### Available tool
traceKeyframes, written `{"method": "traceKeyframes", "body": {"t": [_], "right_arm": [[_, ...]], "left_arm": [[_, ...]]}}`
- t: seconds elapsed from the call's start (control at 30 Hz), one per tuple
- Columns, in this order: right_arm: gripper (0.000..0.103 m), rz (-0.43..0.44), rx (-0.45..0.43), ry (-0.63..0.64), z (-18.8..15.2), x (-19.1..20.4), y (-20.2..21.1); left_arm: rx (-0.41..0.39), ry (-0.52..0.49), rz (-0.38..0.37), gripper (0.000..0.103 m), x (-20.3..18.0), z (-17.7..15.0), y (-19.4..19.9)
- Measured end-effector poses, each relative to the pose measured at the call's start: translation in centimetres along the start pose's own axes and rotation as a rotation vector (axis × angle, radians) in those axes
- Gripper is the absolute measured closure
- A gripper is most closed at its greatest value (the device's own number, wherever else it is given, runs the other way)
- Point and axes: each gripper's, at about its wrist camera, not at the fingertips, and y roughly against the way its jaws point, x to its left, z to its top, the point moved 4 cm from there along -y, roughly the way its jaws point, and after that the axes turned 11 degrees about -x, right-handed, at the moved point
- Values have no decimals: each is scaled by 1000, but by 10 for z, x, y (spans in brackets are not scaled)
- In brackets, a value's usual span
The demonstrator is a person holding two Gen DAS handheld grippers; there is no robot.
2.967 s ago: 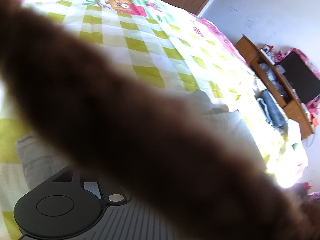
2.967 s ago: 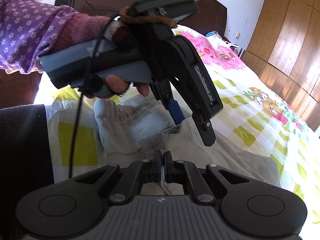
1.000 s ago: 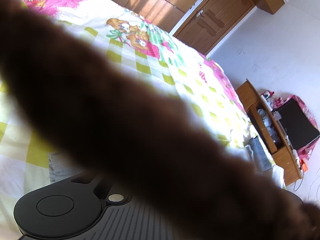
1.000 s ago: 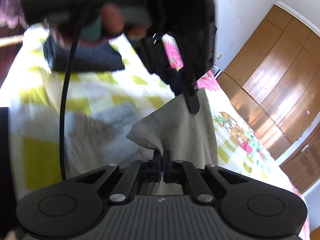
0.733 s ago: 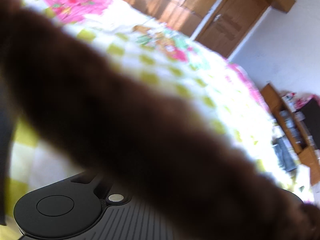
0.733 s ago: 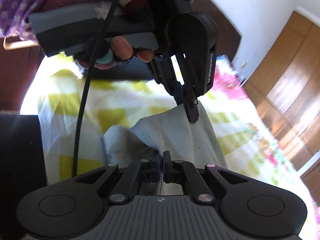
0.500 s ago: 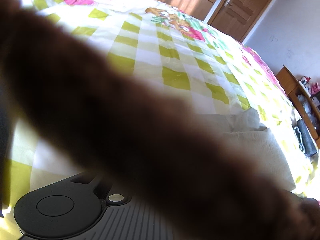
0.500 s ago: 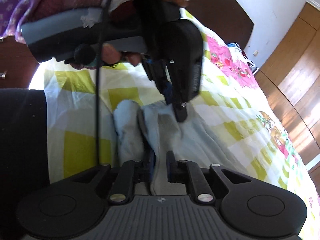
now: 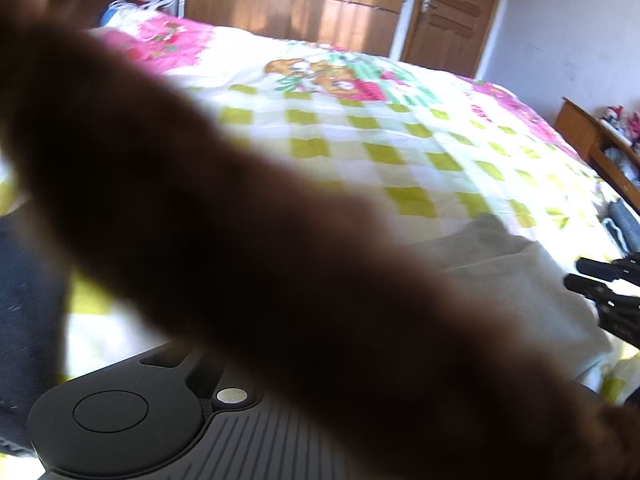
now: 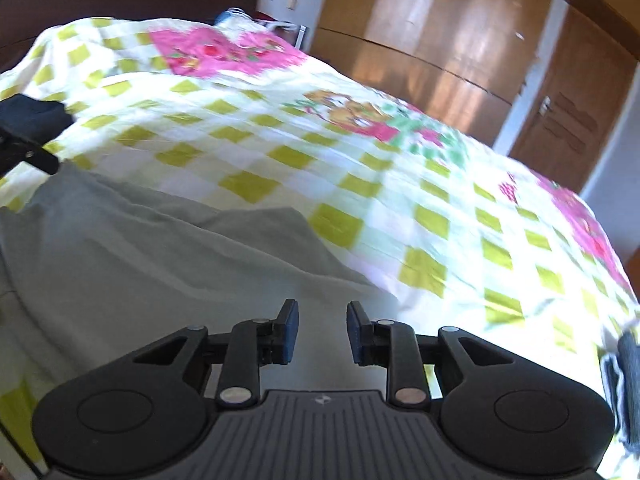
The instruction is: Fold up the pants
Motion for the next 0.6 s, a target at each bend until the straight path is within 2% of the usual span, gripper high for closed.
{"method": "traceKeyframes", "body": {"t": [0.1, 0.23, 0.37, 0.47, 0.6], "right_arm": [[58, -1, 24, -147, -13, -34, -8], [57, 92, 91, -339, -34, -64, -14], [57, 250, 129, -505, -51, -77, -24], [56, 308, 131, -551, -56, -84, -31], [56, 397, 153, -672, -63, -93, -35]], "left_arm": [[8, -25, -91, 90, -39, -4, -15], [44, -52, -172, 89, -83, -15, -51], [102, -80, -162, 89, -95, -30, -74], [109, -86, -153, 89, -93, -35, -74], [108, -107, -128, 89, -98, -33, -73]]}}
